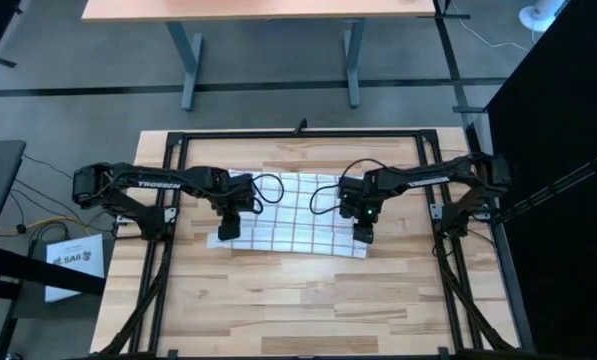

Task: Roll towel
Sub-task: Roll the white squared towel

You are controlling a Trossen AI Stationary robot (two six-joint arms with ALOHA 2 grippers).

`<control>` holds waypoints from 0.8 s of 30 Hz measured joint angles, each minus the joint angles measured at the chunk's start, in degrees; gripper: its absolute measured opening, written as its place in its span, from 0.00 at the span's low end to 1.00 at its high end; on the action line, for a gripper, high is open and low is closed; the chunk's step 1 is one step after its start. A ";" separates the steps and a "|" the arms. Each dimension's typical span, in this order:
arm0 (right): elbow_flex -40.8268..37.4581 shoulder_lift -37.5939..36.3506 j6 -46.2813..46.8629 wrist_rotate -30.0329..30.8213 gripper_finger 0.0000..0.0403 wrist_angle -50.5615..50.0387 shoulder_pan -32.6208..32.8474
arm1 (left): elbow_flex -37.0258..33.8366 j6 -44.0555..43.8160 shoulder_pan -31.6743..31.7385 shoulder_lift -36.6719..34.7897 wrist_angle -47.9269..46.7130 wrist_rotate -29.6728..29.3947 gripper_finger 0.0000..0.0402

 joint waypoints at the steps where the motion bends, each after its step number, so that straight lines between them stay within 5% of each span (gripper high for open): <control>1: 0.00 -1.11 0.68 0.41 0.27 0.36 -0.19 | 0.67 -0.02 0.00 0.00 -0.38 -0.49 0.32; 8: 0.07 -3.42 3.68 -6.31 0.27 12.56 1.64 | -1.86 -7.35 -0.07 -3.32 3.64 15.21 0.30; 14: -0.63 -0.24 4.01 -4.64 0.27 13.55 4.75 | -8.31 -15.84 -0.98 -13.03 4.18 13.97 0.27; 18: -0.63 2.69 2.72 -1.09 0.27 14.00 7.02 | -11.11 -17.71 -2.28 -19.72 0.87 5.94 0.25; 24: -0.63 4.87 2.71 -0.97 0.27 14.60 7.14 | -14.55 -19.47 -2.59 -21.33 -2.05 5.15 0.24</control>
